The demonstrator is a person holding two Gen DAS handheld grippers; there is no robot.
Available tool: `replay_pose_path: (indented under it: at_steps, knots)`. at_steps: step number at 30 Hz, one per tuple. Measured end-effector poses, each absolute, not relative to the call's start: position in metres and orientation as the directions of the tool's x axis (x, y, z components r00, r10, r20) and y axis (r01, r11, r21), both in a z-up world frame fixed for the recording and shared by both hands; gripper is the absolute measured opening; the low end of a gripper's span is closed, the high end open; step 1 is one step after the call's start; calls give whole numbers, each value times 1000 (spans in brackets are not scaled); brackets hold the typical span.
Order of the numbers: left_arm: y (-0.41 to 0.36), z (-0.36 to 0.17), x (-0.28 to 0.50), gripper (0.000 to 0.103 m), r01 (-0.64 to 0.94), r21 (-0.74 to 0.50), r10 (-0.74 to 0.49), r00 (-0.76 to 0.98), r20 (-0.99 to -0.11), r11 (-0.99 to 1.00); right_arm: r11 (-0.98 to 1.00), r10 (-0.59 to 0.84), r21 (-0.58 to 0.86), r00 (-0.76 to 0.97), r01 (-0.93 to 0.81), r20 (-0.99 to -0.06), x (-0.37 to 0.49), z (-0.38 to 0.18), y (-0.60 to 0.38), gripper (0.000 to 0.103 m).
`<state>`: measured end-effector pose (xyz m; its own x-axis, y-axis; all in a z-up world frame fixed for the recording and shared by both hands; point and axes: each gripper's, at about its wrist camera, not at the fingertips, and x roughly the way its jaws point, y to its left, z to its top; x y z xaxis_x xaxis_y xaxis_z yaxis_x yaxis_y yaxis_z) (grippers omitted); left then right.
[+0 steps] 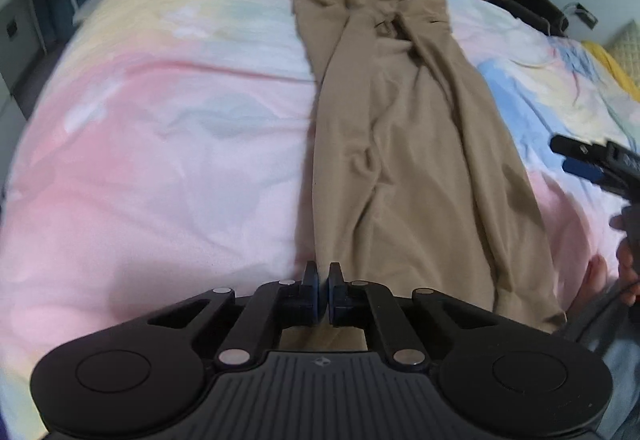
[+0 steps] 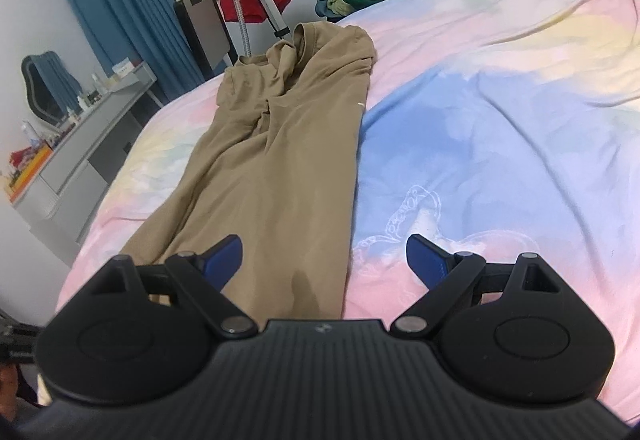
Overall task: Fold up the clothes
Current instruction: 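Grasp the hem of the folded shirt strip with both grippers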
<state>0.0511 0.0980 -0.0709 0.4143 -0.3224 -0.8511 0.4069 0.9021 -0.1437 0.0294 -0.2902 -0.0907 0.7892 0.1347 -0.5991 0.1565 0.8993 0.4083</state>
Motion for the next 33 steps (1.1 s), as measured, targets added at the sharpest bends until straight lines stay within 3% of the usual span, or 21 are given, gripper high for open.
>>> replay_pose_path:
  at_steps: [6,15,17,19,21,24,28,33]
  knots:
    - [53,-25,4,3,507,1,-289,494,-820,862,890,162,434,793,140,-588,30,-90,-292,90]
    - [-22,-93,-12,9,621,45,-259,390,-883,782,865,224,488,779,119,-586,26,-94,-299,90]
    - [-19,-91,-17,20,641,33,-292,394,-872,767,858,244,501,768,113,-592,26,-96,-299,90]
    - [-9,-84,-22,51,672,-12,-356,377,-855,741,849,266,517,755,110,-599,27,-99,-298,90]
    - [3,-77,-24,56,677,-68,-421,372,-827,733,832,301,544,741,103,-600,29,-102,-297,90]
    - [32,-71,-17,64,614,-219,-529,383,-757,759,809,351,580,717,91,-603,29,-106,-295,83]
    - [79,-68,6,65,416,-433,-597,465,-653,799,783,391,609,659,128,-642,30,-117,-294,79]
    - [92,-87,36,64,225,-359,-424,495,-759,906,750,462,641,565,163,-684,29,-129,-287,68]
